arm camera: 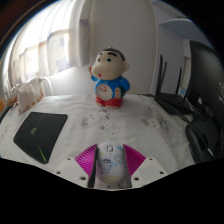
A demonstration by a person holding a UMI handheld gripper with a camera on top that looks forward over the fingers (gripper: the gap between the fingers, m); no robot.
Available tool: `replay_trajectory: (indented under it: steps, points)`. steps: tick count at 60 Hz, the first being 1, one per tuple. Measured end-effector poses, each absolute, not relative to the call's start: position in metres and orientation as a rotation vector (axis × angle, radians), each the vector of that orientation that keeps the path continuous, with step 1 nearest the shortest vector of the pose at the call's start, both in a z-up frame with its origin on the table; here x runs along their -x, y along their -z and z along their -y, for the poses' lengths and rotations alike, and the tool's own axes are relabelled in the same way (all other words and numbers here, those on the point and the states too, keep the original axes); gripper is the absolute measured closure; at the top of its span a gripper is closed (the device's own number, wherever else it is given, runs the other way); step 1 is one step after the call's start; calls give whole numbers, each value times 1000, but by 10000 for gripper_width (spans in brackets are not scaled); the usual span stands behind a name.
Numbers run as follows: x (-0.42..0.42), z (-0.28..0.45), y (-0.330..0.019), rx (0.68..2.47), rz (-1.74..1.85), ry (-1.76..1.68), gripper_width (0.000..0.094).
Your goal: Arrange mouse
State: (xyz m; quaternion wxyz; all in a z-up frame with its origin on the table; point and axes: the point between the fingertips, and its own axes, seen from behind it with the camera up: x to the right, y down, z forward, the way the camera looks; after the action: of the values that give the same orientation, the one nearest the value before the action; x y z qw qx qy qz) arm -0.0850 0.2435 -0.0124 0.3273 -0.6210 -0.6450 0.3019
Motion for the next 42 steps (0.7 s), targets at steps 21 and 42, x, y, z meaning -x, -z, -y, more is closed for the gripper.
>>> replay_trajectory:
  steps: [21,42]
  points:
    - [122,-152,-144,1577,1635,-968,565]
    - [136,34,-33,1595,1819,-955,566]
